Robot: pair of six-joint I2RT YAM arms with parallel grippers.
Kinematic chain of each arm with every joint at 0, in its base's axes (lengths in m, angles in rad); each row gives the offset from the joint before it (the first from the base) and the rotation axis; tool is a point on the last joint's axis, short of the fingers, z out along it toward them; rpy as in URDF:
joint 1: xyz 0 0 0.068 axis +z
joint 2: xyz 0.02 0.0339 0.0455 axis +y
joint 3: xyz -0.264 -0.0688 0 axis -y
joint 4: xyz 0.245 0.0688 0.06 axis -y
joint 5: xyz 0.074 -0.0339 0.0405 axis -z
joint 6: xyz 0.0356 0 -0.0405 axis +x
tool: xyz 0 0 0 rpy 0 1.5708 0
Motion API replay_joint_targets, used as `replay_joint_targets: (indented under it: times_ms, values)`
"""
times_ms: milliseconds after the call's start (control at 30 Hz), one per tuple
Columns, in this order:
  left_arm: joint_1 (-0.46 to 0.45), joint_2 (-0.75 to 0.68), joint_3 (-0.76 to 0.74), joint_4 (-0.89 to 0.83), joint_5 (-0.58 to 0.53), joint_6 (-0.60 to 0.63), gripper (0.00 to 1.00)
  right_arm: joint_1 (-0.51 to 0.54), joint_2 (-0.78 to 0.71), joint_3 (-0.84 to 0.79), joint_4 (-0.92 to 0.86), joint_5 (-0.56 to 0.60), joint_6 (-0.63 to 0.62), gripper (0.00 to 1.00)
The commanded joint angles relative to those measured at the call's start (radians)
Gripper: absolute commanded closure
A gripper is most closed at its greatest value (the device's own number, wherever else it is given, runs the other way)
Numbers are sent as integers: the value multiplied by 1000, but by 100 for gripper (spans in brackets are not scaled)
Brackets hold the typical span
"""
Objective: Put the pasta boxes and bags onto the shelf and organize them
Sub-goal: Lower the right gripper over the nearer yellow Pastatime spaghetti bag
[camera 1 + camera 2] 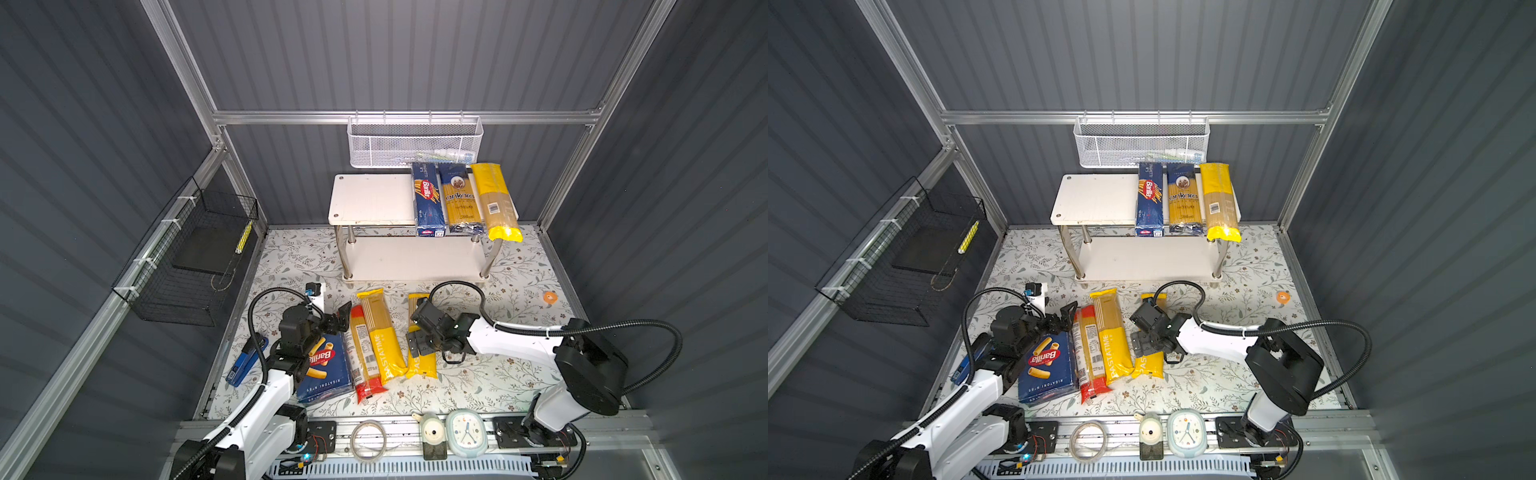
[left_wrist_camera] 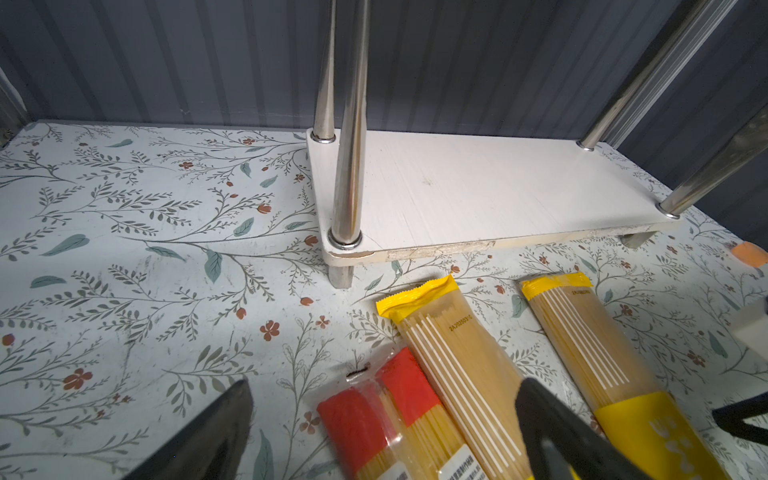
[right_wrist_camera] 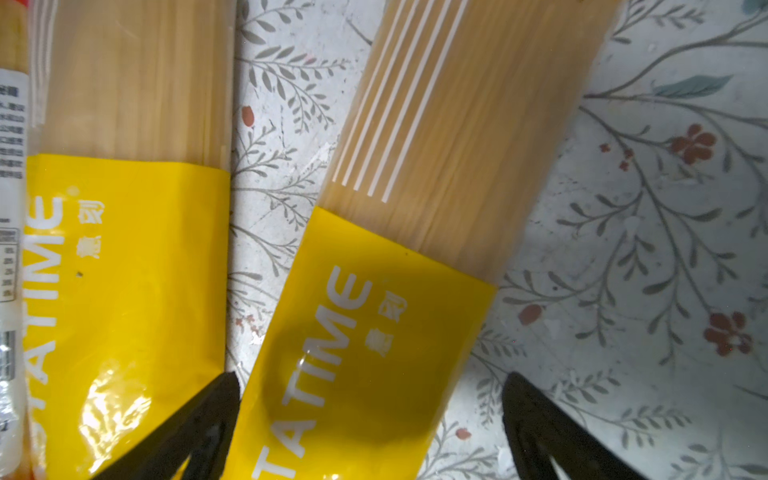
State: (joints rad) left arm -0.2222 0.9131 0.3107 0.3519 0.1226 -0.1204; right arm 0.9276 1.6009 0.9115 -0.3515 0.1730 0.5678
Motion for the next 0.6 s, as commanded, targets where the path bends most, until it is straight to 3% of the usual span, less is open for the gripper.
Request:
replay_joint_targets:
  times_ms: [0, 567]
  values:
    - [-6, 8, 4, -10, -3, -9, 0, -9, 11, 6, 10, -13, -3, 1]
    - [-5, 18, 9, -10, -2, -8, 0, -62, 43, -39, 1, -33, -58, 1]
